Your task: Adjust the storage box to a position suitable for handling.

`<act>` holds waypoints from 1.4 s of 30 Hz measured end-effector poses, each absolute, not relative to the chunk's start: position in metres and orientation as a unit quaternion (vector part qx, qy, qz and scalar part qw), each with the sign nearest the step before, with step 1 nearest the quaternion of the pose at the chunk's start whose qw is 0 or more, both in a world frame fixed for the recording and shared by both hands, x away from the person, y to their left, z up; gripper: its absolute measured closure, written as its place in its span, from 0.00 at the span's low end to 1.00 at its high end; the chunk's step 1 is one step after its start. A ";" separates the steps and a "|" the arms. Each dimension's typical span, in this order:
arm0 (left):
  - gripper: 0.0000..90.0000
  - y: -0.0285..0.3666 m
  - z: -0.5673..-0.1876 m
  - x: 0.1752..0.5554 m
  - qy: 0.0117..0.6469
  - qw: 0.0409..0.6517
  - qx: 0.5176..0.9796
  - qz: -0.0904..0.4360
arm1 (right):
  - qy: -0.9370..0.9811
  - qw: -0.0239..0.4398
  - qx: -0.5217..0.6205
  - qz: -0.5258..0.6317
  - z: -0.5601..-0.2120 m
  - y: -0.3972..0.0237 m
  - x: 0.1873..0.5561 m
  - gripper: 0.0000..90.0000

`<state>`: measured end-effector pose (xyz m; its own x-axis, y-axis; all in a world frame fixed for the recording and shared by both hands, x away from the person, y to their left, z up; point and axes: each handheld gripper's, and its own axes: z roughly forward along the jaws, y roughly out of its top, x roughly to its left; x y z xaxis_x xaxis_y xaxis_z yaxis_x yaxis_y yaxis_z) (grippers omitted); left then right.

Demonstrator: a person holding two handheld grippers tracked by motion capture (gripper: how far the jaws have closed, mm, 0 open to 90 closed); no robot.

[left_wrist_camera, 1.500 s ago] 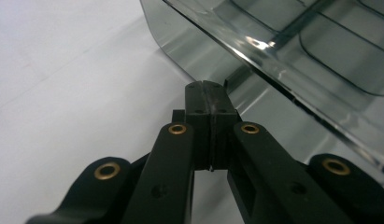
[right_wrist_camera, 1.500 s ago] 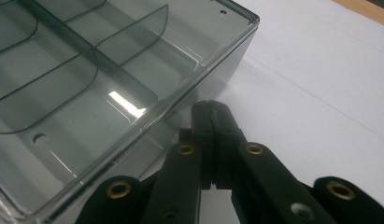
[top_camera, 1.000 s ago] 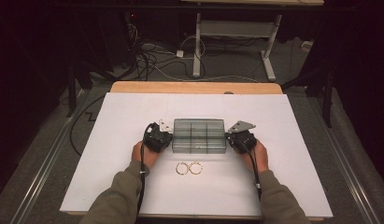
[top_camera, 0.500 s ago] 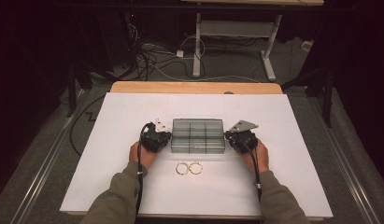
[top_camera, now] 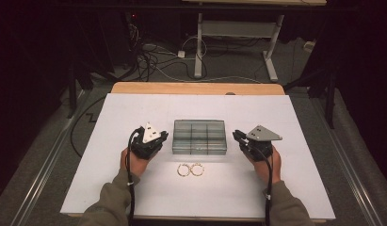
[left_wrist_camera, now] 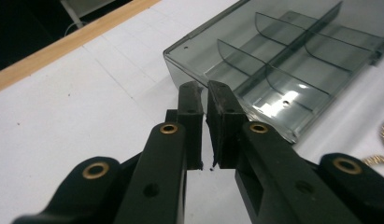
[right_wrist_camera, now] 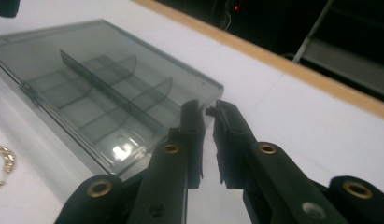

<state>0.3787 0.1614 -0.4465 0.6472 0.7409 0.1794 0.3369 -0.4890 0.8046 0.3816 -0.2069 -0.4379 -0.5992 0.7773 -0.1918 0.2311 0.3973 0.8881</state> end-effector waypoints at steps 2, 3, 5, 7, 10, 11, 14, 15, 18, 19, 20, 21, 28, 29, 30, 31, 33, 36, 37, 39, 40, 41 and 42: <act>0.91 0.164 -0.442 0.374 0.323 0.396 0.816 0.269 | 0.777 0.314 0.314 0.447 -0.435 -0.206 0.376 0.90; 0.91 0.167 -0.438 0.370 0.319 0.402 0.814 0.273 | 0.779 0.321 0.304 0.444 -0.433 -0.205 0.371 0.88; 0.88 0.169 -0.435 0.367 0.313 0.407 0.813 0.276 | 0.776 0.320 0.302 0.451 -0.431 -0.205 0.367 0.86; 0.88 0.170 -0.435 0.365 0.312 0.410 0.811 0.277 | 0.773 0.326 0.300 0.455 -0.429 -0.206 0.363 0.83; 0.84 0.175 -0.433 0.358 0.299 0.421 0.811 0.276 | 0.768 0.333 0.298 0.460 -0.425 -0.208 0.357 0.77; 0.83 0.175 -0.433 0.358 0.299 0.421 0.811 0.276 | 0.766 0.337 0.297 0.459 -0.424 -0.209 0.355 0.75; 0.74 0.177 -0.434 0.351 0.286 0.417 0.814 0.284 | 0.761 0.343 0.296 0.465 -0.421 -0.212 0.351 0.68; 0.72 0.178 -0.433 0.349 0.283 0.414 0.817 0.285 | 0.759 0.342 0.296 0.469 -0.420 -0.213 0.350 0.64; 0.61 0.183 -0.434 0.343 0.290 0.412 0.813 0.292 | 0.754 0.341 0.298 0.476 -0.419 -0.216 0.347 0.56; 0.51 0.187 -0.435 0.339 0.290 0.412 0.812 0.294 | 0.749 0.341 0.301 0.482 -0.418 -0.219 0.344 0.51; 0.47 0.187 -0.435 0.339 0.290 0.412 0.812 0.294 | 0.747 0.341 0.302 0.484 -0.418 -0.220 0.342 0.48; 0.44 0.192 -0.436 0.334 0.290 0.419 0.809 0.292 | 0.746 0.343 0.303 0.484 -0.418 -0.220 0.341 0.45; 0.30 0.207 -0.443 0.322 0.283 0.424 0.809 0.292 | 0.737 0.345 0.311 0.490 -0.420 -0.226 0.331 0.34; 0.27 0.209 -0.445 0.321 0.284 0.421 0.810 0.293 | 0.736 0.348 0.311 0.490 -0.422 -0.227 0.327 0.34; 0.26 0.211 -0.447 0.319 0.285 0.417 0.811 0.294 | 0.737 0.346 0.309 0.492 -0.423 -0.228 0.325 0.33; 0.25 0.213 -0.449 0.318 0.287 0.416 0.811 0.295 | 0.739 0.345 0.307 0.490 -0.425 -0.228 0.323 0.33; 0.25 0.217 -0.453 0.315 0.290 0.415 0.812 0.291 | 0.745 0.343 0.305 0.484 -0.429 -0.228 0.320 0.32; 0.23 0.223 -0.460 0.310 0.298 0.407 0.814 0.287 | 0.750 0.341 0.301 0.479 -0.432 -0.228 0.317 0.31; 0.22 0.225 -0.462 0.309 0.299 0.404 0.816 0.286 | 0.752 0.341 0.302 0.477 -0.434 -0.229 0.314 0.31; 0.22 0.228 -0.465 0.306 0.298 0.400 0.817 0.289 | 0.755 0.337 0.300 0.475 -0.439 -0.230 0.307 0.30; 0.22 0.230 -0.467 0.304 0.298 0.398 0.818 0.289 | 0.756 0.339 0.299 0.473 -0.440 -0.231 0.305 0.30; 0.22 0.231 -0.468 0.302 0.301 0.397 0.818 0.288 | 0.756 0.338 0.301 0.472 -0.441 -0.233 0.303 0.30; 0.22 0.232 -0.469 0.299 0.302 0.398 0.817 0.287 | 0.756 0.338 0.301 0.472 -0.441 -0.233 0.303 0.30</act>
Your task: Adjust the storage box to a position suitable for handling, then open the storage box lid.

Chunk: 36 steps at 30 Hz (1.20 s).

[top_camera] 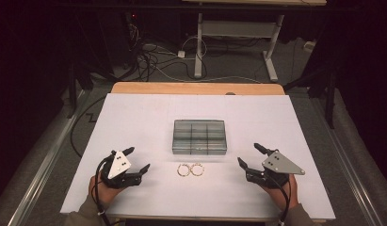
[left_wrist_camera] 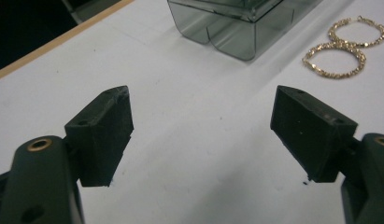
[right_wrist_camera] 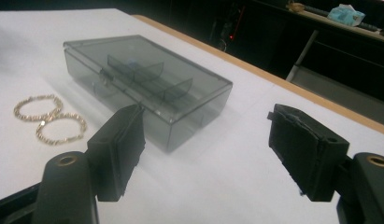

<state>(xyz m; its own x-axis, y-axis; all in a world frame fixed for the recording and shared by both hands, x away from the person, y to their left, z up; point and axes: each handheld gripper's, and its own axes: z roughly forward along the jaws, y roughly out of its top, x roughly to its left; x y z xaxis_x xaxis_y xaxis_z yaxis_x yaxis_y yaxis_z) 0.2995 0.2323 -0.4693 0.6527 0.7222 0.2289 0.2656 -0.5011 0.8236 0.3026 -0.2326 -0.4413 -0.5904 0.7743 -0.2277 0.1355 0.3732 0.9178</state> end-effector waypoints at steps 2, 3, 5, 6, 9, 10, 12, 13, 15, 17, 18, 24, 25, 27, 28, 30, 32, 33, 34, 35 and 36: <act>0.22 0.234 -0.472 0.296 0.306 0.396 0.819 0.283 | 0.759 0.331 0.302 0.473 -0.447 -0.236 0.296 0.31; 0.22 0.234 -0.474 0.293 0.308 0.392 0.821 0.279 | 0.762 0.331 0.299 0.470 -0.448 -0.237 0.295 0.31; 0.22 0.233 -0.475 0.290 0.314 0.390 0.822 0.272 | 0.766 0.327 0.298 0.466 -0.452 -0.238 0.293 0.31; 0.22 0.233 -0.476 0.290 0.308 0.388 0.823 0.278 | 0.766 0.327 0.298 0.466 -0.452 -0.238 0.293 0.31; 0.22 0.233 -0.478 0.288 0.313 0.385 0.826 0.267 | 0.772 0.316 0.298 0.464 -0.456 -0.236 0.291 0.32; 0.22 0.233 -0.478 0.289 0.309 0.384 0.827 0.272 | 0.778 0.316 0.293 0.457 -0.459 -0.233 0.292 0.32; 0.22 0.234 -0.479 0.288 0.317 0.384 0.826 0.265 | 0.782 0.312 0.288 0.455 -0.461 -0.231 0.293 0.34; 0.22 0.234 -0.478 0.288 0.318 0.385 0.825 0.265 | 0.782 0.312 0.288 0.455 -0.461 -0.231 0.293 0.34; 0.22 0.234 -0.478 0.288 0.319 0.386 0.825 0.262 | 0.786 0.310 0.286 0.453 -0.463 -0.229 0.294 0.36; 0.22 0.233 -0.479 0.289 0.320 0.380 0.828 0.259 | 0.787 0.309 0.287 0.451 -0.463 -0.228 0.294 0.41; 0.22 0.233 -0.479 0.290 0.320 0.381 0.829 0.256 | 0.786 0.311 0.290 0.448 -0.464 -0.226 0.295 0.46; 0.26 0.225 -0.479 0.298 0.338 0.371 0.830 0.243 | 0.793 0.305 0.285 0.443 -0.465 -0.221 0.300 0.70; 0.27 0.223 -0.479 0.299 0.337 0.373 0.831 0.239 | 0.797 0.301 0.284 0.439 -0.465 -0.219 0.301 0.76; 0.31 0.220 -0.477 0.303 0.337 0.381 0.831 0.227 | 0.809 0.289 0.271 0.434 -0.464 -0.213 0.306 0.87; 0.31 0.218 -0.475 0.306 0.336 0.385 0.830 0.222 | 0.809 0.289 0.271 0.434 -0.464 -0.213 0.306 0.87; 0.38 0.213 -0.471 0.313 0.334 0.395 0.830 0.207 | 0.820 0.275 0.262 0.429 -0.464 -0.206 0.314 0.95; 0.44 0.207 -0.469 0.322 0.338 0.402 0.829 0.192 | 0.826 0.269 0.257 0.424 -0.464 -0.199 0.319 0.97; 0.44 0.203 -0.469 0.325 0.338 0.406 0.829 0.184 | 0.826 0.269 0.257 0.424 -0.464 -0.199 0.319 0.97; 0.47 0.199 -0.469 0.329 0.335 0.406 0.832 0.177 | 0.829 0.268 0.254 0.421 -0.463 -0.195 0.322 0.97; 0.47 0.195 -0.469 0.332 0.334 0.406 0.834 0.169 | 0.832 0.270 0.248 0.416 -0.463 -0.190 0.325 0.98; 0.50 0.192 -0.469 0.336 0.334 0.407 0.835 0.160 | 0.835 0.267 0.246 0.414 -0.463 -0.186 0.328 0.99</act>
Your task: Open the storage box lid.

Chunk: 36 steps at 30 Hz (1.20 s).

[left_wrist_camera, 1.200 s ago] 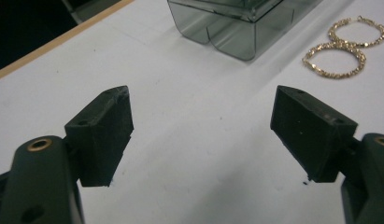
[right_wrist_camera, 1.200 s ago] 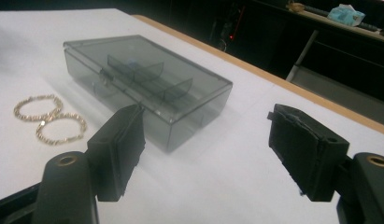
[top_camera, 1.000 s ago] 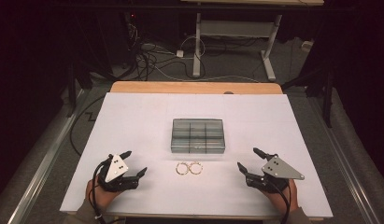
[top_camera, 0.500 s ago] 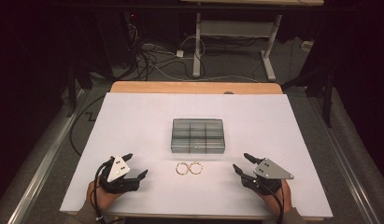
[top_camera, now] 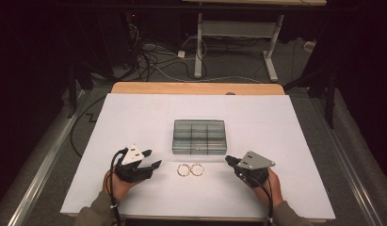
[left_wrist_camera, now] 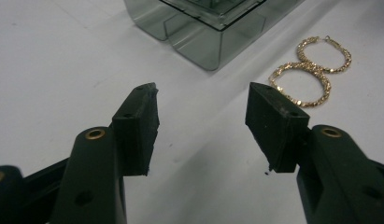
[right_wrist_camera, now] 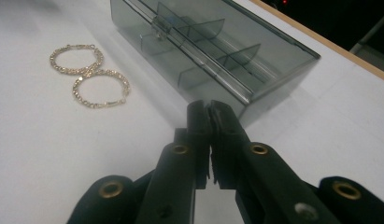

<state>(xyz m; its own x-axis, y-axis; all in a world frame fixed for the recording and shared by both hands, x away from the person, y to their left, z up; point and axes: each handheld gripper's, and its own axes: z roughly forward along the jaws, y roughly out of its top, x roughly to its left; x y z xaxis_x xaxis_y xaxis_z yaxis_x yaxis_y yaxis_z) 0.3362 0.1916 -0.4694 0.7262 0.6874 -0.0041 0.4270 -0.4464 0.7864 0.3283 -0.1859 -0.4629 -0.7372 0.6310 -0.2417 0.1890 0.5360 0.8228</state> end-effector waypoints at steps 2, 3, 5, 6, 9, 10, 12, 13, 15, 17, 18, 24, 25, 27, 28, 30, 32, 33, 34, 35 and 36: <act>0.52 0.186 -0.469 0.343 0.333 0.414 0.834 0.147 | 0.838 0.262 0.242 0.413 -0.463 -0.176 0.334 0.99; 0.56 0.183 -0.468 0.346 0.332 0.418 0.834 0.142 | 0.843 0.256 0.237 0.409 -0.464 -0.166 0.340 1.00; 0.56 0.177 -0.467 0.352 0.330 0.418 0.835 0.139 | 0.849 0.252 0.233 0.402 -0.466 -0.155 0.345 1.00; 0.57 0.174 -0.466 0.355 0.329 0.419 0.835 0.136 | 0.852 0.249 0.231 0.400 -0.468 -0.151 0.347 1.00; 0.60 0.167 -0.466 0.363 0.330 0.423 0.835 0.125 | 0.856 0.242 0.229 0.396 -0.473 -0.137 0.353 1.00; 0.60 0.163 -0.466 0.367 0.332 0.429 0.832 0.116 | 0.858 0.241 0.226 0.394 -0.474 -0.134 0.355 1.00; 0.61 0.161 -0.466 0.369 0.332 0.429 0.833 0.113 | 0.860 0.244 0.221 0.390 -0.476 -0.127 0.358 1.00; 0.62 0.159 -0.467 0.371 0.335 0.431 0.831 0.110 | 0.858 0.244 0.222 0.392 -0.476 -0.125 0.359 1.00; 0.62 0.158 -0.467 0.373 0.335 0.433 0.830 0.108 | 0.854 0.245 0.230 0.397 -0.475 -0.122 0.361 1.00; 0.65 0.156 -0.468 0.374 0.338 0.432 0.829 0.106 | 0.856 0.243 0.226 0.397 -0.475 -0.121 0.362 1.00; 0.65 0.155 -0.469 0.375 0.340 0.431 0.829 0.106 | 0.855 0.243 0.226 0.398 -0.475 -0.120 0.362 1.00; 0.66 0.155 -0.468 0.375 0.344 0.430 0.828 0.108 | 0.854 0.252 0.224 0.396 -0.475 -0.115 0.361 1.00; 0.66 0.155 -0.468 0.375 0.345 0.429 0.828 0.110 | 0.854 0.252 0.224 0.396 -0.475 -0.115 0.361 1.00; 0.66 0.154 -0.468 0.375 0.346 0.428 0.827 0.113 | 0.853 0.254 0.226 0.395 -0.475 -0.115 0.361 1.00; 0.66 0.154 -0.468 0.375 0.346 0.427 0.828 0.113 | 0.854 0.254 0.224 0.395 -0.475 -0.115 0.361 1.00; 0.66 0.154 -0.468 0.375 0.346 0.426 0.828 0.115 | 0.855 0.254 0.223 0.393 -0.475 -0.114 0.361 1.00; 0.66 0.154 -0.468 0.374 0.346 0.425 0.828 0.117 | 0.855 0.255 0.222 0.393 -0.475 -0.114 0.361 1.00; 0.70 0.154 -0.468 0.374 0.347 0.426 0.828 0.117 | 0.854 0.255 0.223 0.394 -0.475 -0.114 0.361 1.00; 0.71 0.154 -0.468 0.374 0.347 0.426 0.827 0.117 | 0.850 0.259 0.223 0.400 -0.474 -0.114 0.360 1.00; 0.71 0.154 -0.468 0.374 0.347 0.426 0.827 0.117 | 0.851 0.264 0.219 0.398 -0.473 -0.113 0.359 1.00; 0.71 0.154 -0.467 0.374 0.347 0.426 0.827 0.118 | 0.851 0.266 0.218 0.397 -0.473 -0.112 0.359 1.00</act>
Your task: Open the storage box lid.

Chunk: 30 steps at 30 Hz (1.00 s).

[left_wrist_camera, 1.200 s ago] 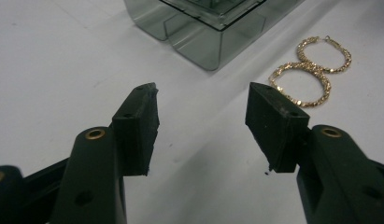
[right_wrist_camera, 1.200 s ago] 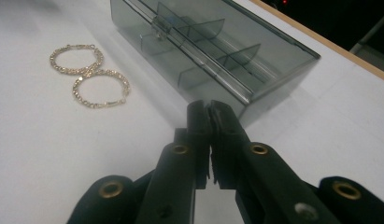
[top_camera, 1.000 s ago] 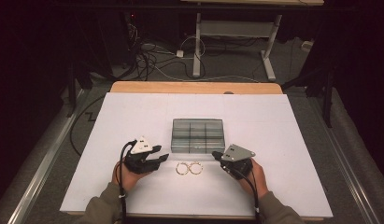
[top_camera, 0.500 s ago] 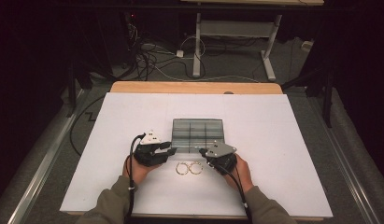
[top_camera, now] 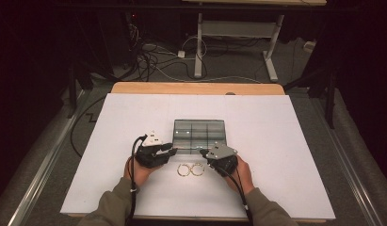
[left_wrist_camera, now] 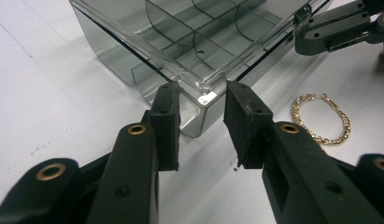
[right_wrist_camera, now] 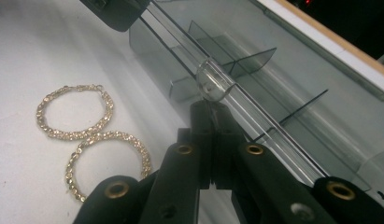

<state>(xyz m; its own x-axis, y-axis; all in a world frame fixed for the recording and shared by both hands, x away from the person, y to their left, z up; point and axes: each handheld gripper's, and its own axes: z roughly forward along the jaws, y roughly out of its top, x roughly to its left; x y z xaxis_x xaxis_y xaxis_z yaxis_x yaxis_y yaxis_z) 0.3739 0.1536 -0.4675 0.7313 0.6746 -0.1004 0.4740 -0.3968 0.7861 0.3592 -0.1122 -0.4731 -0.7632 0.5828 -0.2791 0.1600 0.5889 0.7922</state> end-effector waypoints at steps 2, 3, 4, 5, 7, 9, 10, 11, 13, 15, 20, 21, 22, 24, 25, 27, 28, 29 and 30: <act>0.71 0.153 -0.467 0.374 0.347 0.426 0.827 0.119 | 0.850 0.265 0.219 0.400 -0.473 -0.112 0.359 1.00; 0.71 0.153 -0.467 0.374 0.345 0.427 0.827 0.120 | 0.850 0.266 0.218 0.399 -0.473 -0.112 0.359 1.00; 0.71 0.153 -0.467 0.374 0.345 0.427 0.827 0.120 | 0.848 0.265 0.221 0.402 -0.473 -0.112 0.359 1.00; 0.71 0.154 -0.466 0.373 0.343 0.430 0.826 0.121 | 0.847 0.266 0.221 0.403 -0.472 -0.112 0.359 1.00; 0.71 0.154 -0.465 0.373 0.343 0.433 0.825 0.122 | 0.845 0.268 0.221 0.406 -0.471 -0.113 0.358 1.00; 0.71 0.154 -0.464 0.373 0.341 0.436 0.823 0.125 | 0.844 0.269 0.223 0.407 -0.470 -0.114 0.358 0.99; 0.71 0.154 -0.463 0.373 0.342 0.438 0.822 0.127 | 0.844 0.268 0.224 0.408 -0.469 -0.114 0.358 0.98; 0.71 0.155 -0.463 0.373 0.343 0.439 0.820 0.129 | 0.842 0.270 0.225 0.409 -0.468 -0.116 0.357 0.98; 0.71 0.156 -0.461 0.373 0.342 0.442 0.819 0.133 | 0.840 0.270 0.228 0.411 -0.467 -0.117 0.357 0.98; 0.71 0.157 -0.460 0.374 0.340 0.445 0.817 0.136 | 0.836 0.272 0.230 0.418 -0.462 -0.120 0.356 0.94; 0.71 0.157 -0.457 0.373 0.334 0.453 0.813 0.149 | 0.811 0.320 0.215 0.440 -0.442 -0.134 0.346 0.72; 0.71 0.157 -0.457 0.373 0.333 0.454 0.812 0.150 | 0.811 0.320 0.215 0.440 -0.442 -0.134 0.346 0.72; 0.71 0.157 -0.456 0.373 0.331 0.455 0.812 0.153 | 0.806 0.335 0.216 0.438 -0.439 -0.136 0.345 0.69; 0.71 0.157 -0.454 0.373 0.330 0.457 0.811 0.158 | 0.803 0.348 0.217 0.432 -0.435 -0.143 0.347 0.63; 0.71 0.157 -0.454 0.373 0.329 0.458 0.810 0.160 | 0.801 0.358 0.224 0.424 -0.434 -0.149 0.350 0.60; 0.71 0.156 -0.452 0.373 0.328 0.459 0.809 0.166 | 0.798 0.359 0.236 0.422 -0.434 -0.157 0.353 0.58; 0.71 0.156 -0.452 0.373 0.327 0.460 0.808 0.169 | 0.798 0.359 0.236 0.422 -0.434 -0.157 0.353 0.58; 0.71 0.156 -0.451 0.373 0.326 0.459 0.808 0.172 | 0.800 0.363 0.243 0.411 -0.435 -0.163 0.358 0.57; 0.71 0.156 -0.451 0.373 0.325 0.457 0.809 0.176 | 0.800 0.363 0.243 0.411 -0.435 -0.163 0.358 0.57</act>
<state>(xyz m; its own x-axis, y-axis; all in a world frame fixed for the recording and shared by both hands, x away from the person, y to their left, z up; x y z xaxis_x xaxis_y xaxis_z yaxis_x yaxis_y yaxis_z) 0.3734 0.1559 -0.4510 0.7268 0.6867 -0.0132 0.3654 -0.3704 0.8540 0.3576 -0.1626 -0.4348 -0.6187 0.6873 -0.3804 0.0912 0.5439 0.8342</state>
